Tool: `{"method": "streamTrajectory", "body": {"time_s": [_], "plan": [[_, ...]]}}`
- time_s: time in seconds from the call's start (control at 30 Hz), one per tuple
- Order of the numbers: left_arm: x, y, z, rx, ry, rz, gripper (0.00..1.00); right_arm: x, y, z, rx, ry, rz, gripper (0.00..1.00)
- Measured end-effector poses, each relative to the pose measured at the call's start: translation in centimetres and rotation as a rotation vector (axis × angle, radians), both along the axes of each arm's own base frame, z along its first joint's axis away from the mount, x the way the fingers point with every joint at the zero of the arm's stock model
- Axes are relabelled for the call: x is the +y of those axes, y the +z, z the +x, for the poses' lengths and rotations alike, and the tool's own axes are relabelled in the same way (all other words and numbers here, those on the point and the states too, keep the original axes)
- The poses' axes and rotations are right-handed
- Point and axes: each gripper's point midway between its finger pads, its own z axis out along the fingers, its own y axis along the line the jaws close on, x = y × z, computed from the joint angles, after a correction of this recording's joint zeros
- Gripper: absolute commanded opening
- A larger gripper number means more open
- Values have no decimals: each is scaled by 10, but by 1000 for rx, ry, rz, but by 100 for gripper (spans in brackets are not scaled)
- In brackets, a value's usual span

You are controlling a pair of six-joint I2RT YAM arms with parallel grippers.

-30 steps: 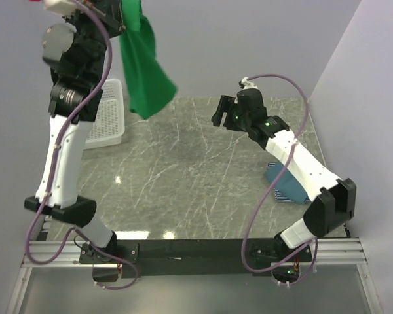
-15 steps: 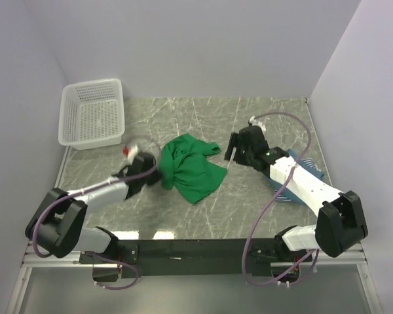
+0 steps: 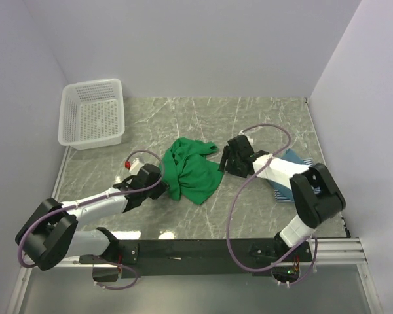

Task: Fold and stack the tank tops

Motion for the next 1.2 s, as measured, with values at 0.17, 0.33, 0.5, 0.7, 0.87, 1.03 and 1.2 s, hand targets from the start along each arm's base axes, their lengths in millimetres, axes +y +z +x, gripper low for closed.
{"method": "streamTrajectory", "body": {"time_s": [0.17,0.33,0.5,0.7,0.87,1.03,1.2], "plan": [[1,2,0,4,3,9,1,9,-11,15,9,-8,7,63],[2,5,-1,0,-6,19,1,17,-15,28,2,-15,17,34],[6,21,3,-25,-5,15,1,18,-19,29,10,-25,18,0],[20,57,21,-86,24,-2,1,12,-8,24,22,-34,-7,0],[30,120,38,-208,44,-41,1,9,86,44,-141,-52,18,0],[38,187,40,-341,51,-96,1,7,250,57,-478,-63,151,0],[47,232,35,-427,64,-133,1,-12,369,27,-723,-56,235,0]]}}
